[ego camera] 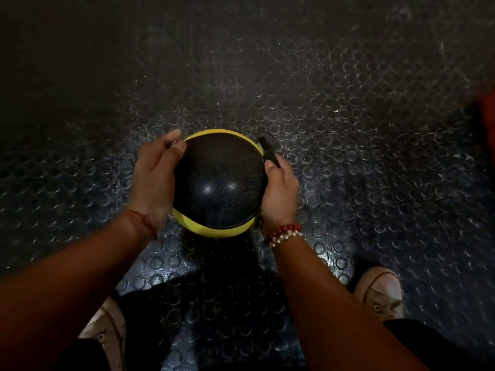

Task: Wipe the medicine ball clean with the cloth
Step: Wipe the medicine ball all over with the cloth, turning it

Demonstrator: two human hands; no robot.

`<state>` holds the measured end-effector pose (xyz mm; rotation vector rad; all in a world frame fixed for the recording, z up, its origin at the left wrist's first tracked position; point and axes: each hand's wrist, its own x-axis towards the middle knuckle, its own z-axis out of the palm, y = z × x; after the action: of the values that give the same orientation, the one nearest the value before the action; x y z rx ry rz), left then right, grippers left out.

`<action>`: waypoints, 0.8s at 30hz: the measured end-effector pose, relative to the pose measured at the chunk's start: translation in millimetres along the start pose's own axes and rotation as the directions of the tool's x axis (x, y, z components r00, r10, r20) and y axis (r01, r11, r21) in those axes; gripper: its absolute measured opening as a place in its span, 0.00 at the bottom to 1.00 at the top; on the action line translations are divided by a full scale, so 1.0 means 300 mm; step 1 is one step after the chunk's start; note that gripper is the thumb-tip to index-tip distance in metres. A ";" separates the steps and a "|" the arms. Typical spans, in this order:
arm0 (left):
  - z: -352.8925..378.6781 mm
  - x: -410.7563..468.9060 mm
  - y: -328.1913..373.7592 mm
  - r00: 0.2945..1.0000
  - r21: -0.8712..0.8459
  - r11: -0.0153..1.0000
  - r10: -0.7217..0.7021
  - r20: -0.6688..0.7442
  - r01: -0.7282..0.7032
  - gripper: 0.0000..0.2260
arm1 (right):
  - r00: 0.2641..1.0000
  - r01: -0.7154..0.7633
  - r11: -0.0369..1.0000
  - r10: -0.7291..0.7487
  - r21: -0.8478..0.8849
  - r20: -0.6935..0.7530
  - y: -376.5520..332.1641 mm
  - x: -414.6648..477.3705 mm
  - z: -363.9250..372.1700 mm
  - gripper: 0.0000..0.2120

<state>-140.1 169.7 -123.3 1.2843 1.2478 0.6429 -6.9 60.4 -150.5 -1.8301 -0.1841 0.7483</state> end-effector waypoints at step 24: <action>-0.001 -0.054 -0.064 0.993 0.150 0.982 0.117 0.016 -0.118 0.08 | 0.964 -0.027 0.967 0.092 -0.253 0.249 -0.155 0.090 0.018 0.15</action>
<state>-150.0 150.3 -136.0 1.4928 1.2407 0.6369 21.8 95.3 -121.1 -1.9740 -0.4096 1.0471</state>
